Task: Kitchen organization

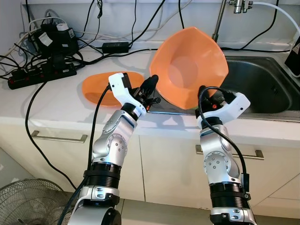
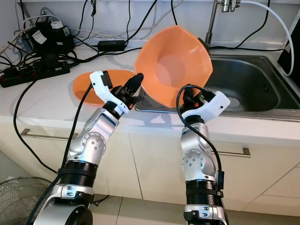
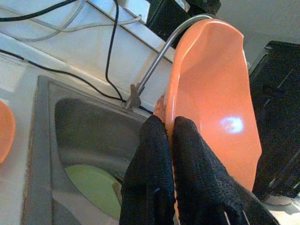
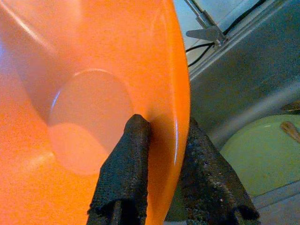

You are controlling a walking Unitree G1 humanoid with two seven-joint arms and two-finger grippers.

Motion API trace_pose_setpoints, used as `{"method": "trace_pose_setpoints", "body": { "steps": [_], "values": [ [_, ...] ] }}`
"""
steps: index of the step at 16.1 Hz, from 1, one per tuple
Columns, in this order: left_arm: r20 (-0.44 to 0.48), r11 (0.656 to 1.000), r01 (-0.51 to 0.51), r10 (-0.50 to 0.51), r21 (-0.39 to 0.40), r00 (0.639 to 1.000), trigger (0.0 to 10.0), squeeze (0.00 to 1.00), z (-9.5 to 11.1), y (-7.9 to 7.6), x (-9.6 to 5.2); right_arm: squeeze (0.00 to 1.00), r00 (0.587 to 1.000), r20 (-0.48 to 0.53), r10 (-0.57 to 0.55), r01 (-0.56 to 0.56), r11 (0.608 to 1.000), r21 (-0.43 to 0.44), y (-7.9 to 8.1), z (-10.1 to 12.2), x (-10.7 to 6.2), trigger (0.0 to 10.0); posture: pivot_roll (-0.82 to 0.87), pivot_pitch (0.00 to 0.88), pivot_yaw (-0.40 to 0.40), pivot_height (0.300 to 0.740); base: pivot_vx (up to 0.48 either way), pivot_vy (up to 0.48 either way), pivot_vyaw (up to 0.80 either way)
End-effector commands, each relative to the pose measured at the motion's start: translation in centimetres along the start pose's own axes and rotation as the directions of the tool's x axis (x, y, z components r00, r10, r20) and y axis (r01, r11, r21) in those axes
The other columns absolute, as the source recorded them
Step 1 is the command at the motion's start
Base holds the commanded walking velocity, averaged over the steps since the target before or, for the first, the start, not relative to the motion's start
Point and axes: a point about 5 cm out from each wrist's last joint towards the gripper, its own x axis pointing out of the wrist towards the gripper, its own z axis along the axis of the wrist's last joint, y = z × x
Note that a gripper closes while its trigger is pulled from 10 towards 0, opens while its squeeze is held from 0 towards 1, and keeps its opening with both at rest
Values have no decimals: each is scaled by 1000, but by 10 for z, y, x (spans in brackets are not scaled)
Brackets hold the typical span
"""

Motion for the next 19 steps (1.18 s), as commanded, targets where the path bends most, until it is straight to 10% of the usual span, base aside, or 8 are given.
{"method": "trace_pose_setpoints", "body": {
  "steps": [1, 7, 8, 18, 19],
  "values": [
    [34, 1000, 21, -20, -15, 999, 10000, 0, 6, -4, 2, 0, 1000, 20, 14, -15, 999, 49, 8, 1, 0, 0, 25, 0, 86, 740, 0, 0, 0],
    [16, 1000, -6, 6, -3, 1000, 10000, 0, 4, 2, 1, 0, 999, 32, 7, -10, 994, 110, 7, 4, 0, 0, 26, 0, 86, 740, 0, 0, 0],
    [6, 1000, -7, 7, -13, 1000, 10000, 1000, 2, 2, 1, 0, 999, 33, 5, -9, 993, 115, 7, 4, 0, 0, 26, 0, 86, 740, 0, 0, 0],
    [-220, 977, 147, -111, 155, 969, 10000, 1000, -25, -8, -13, 0, 995, 79, -53, 39, 985, 165, 2, 12, 4, 0, 38, 6, 82, 740, 0, 0, 0],
    [-306, 955, 225, -159, 193, 939, 10000, 0, -32, -12, -19, 0, 991, 107, -85, 69, 988, 140, -1, 17, 7, 0, 45, 7, 79, 740, 0, 0, 0]
  ]
}}
